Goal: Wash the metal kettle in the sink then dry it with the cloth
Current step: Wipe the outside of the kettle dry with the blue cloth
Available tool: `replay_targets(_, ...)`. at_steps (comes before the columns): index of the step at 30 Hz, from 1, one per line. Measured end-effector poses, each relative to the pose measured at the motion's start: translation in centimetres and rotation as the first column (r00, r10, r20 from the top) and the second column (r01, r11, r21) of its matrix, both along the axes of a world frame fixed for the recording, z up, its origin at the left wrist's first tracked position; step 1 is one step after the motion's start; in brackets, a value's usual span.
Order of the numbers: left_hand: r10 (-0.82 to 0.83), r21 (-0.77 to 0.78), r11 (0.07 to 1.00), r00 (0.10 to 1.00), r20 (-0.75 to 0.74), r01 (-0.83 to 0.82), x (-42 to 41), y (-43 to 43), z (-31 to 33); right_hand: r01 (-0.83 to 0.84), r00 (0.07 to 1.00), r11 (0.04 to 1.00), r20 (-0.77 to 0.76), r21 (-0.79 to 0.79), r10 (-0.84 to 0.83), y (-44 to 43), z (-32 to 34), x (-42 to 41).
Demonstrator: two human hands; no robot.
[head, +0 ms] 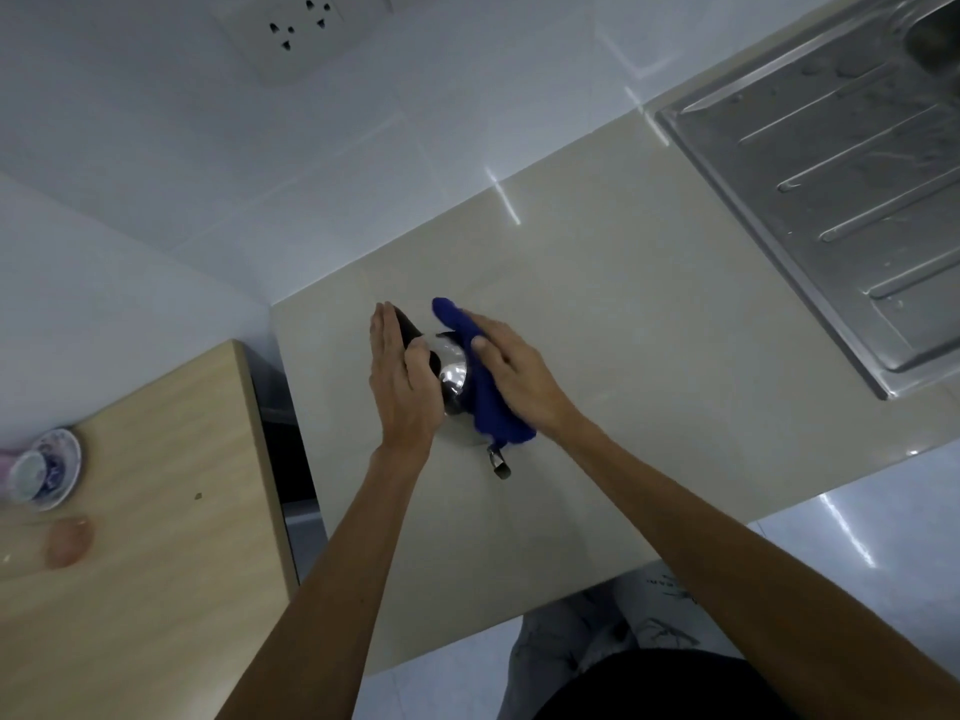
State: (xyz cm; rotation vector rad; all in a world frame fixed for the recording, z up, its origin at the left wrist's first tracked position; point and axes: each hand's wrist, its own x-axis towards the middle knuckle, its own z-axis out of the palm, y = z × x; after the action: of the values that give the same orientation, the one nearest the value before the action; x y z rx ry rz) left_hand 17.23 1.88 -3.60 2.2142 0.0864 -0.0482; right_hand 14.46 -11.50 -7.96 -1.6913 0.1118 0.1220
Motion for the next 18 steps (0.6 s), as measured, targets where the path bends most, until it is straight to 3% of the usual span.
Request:
replay_targets(2,0.009,-0.006,1.000,1.000,0.005,-0.009,-0.1,0.0,0.0,0.031,0.989,0.998,-0.143,0.050,-0.024,-0.7,-0.8,1.8)
replay_targets(4,0.015,-0.003,1.000,1.000,0.010,-0.015,-0.1,-0.1,0.0,0.023,0.986,0.996,-0.165,0.085,-0.009,-0.7,-0.8,1.3)
replay_targets(10,-0.013,0.002,1.000,1.000,0.010,0.013,-0.1,0.0,0.1,0.015,0.990,1.000,0.138,0.023,-0.018,0.5,1.1,-3.9)
replay_targets(15,-0.011,0.016,1.000,1.000,-0.002,0.011,0.0,-0.2,0.2,-0.007,0.977,1.000,-0.211,0.025,0.012,-1.2,-0.8,3.3)
replay_targets(18,-0.043,0.031,0.999,0.999,0.001,0.043,0.1,0.1,0.4,0.020,0.982,0.998,-0.186,0.064,-0.008,-0.4,0.1,2.6)
